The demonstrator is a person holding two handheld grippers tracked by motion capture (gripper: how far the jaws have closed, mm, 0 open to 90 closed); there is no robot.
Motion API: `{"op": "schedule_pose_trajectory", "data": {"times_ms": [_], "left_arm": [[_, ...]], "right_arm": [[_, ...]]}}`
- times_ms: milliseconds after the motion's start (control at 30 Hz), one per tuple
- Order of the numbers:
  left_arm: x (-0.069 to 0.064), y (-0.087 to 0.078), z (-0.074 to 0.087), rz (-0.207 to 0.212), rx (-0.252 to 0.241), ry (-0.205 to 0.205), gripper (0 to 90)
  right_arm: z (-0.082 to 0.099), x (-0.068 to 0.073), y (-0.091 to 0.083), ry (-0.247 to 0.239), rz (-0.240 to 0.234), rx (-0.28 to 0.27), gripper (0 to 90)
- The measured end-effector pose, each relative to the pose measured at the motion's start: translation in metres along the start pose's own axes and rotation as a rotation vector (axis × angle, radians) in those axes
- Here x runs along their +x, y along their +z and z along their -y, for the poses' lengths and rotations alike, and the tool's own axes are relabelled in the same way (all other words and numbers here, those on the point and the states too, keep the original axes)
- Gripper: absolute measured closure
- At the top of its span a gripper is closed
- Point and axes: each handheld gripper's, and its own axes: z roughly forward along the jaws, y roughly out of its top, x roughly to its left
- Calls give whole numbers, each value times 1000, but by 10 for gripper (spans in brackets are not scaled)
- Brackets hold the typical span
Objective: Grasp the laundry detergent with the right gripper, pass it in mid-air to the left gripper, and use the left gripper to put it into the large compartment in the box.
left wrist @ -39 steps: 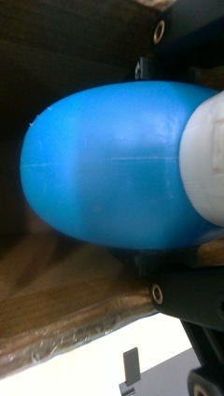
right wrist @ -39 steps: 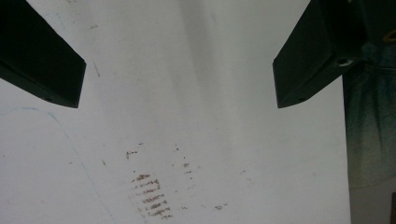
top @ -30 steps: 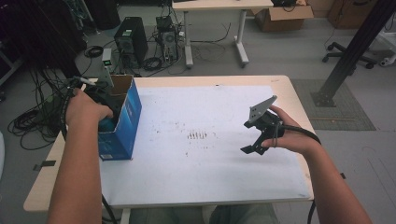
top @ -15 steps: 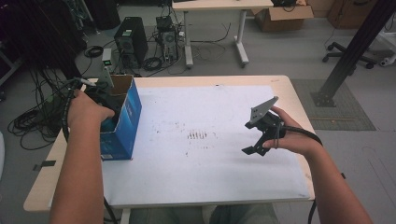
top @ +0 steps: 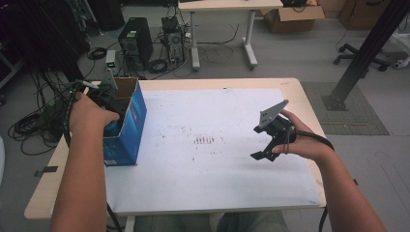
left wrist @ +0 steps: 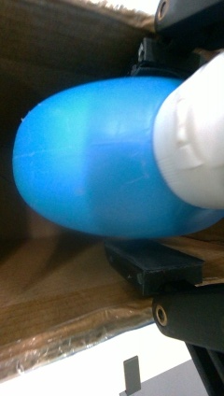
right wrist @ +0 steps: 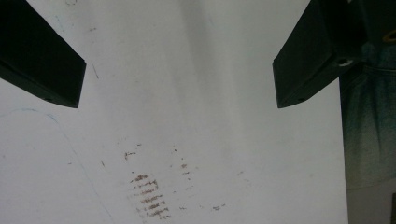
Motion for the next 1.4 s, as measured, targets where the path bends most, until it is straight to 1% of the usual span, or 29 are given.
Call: {"op": "schedule_pose_trajectory", "data": {"times_ms": [233, 367, 433, 533, 567, 667, 733, 800, 833, 900, 933, 967, 1033, 1133, 1300, 1400], "left_arm": [[-3, -8, 3, -15, -18, 3, 290], [-5, -16, 4, -28, -23, -4, 278], [-5, -18, 5, -22, -23, -8, 247], [-5, -22, 8, -24, -31, -6, 230], [-5, -24, 9, -26, -34, -13, 217], [-4, -29, 11, -31, -39, -9, 186], [-4, -32, 13, -30, -44, -14, 150], [-5, -36, 15, -27, -49, -7, 139], [-5, -38, 16, -25, -53, -10, 133], [-6, -40, 17, -26, -53, -3, 126], [-7, -43, 18, -31, -62, -1, 126], [-9, -47, 20, -34, -64, 10, 101], [-11, -50, 21, -40, -65, 20, 55], [-15, -57, 24, -38, -75, 31, 22], [-23, -70, 28, -46, -100, 51, 2], [-29, -80, 30, -49, -112, 85, 2]], "right_arm": [[0, 1, -1, -3, 3, -4, 28], [-1, 1, -1, -1, 5, -5, 27], [-1, 2, -2, -5, 5, -8, 27], [-2, 3, -2, -6, 5, -10, 28], [-2, 3, -3, -6, 6, -11, 28], [-2, 3, -4, -3, 7, -14, 27], [-2, 3, -5, -7, 9, -14, 28], [-3, 4, -6, -7, 11, -17, 28], [-3, 4, -6, -8, 11, -18, 28], [-3, 5, -7, -8, 12, -20, 27], [-4, 5, -8, -11, 13, -21, 27], [-4, 6, -9, -13, 14, -24, 28], [-5, 6, -11, -14, 16, -26, 27], [-5, 7, -13, -16, 18, -28, 27], [-5, 8, -18, -18, 23, -33, 28], [-5, 7, -21, -21, 25, -36, 28]]}}
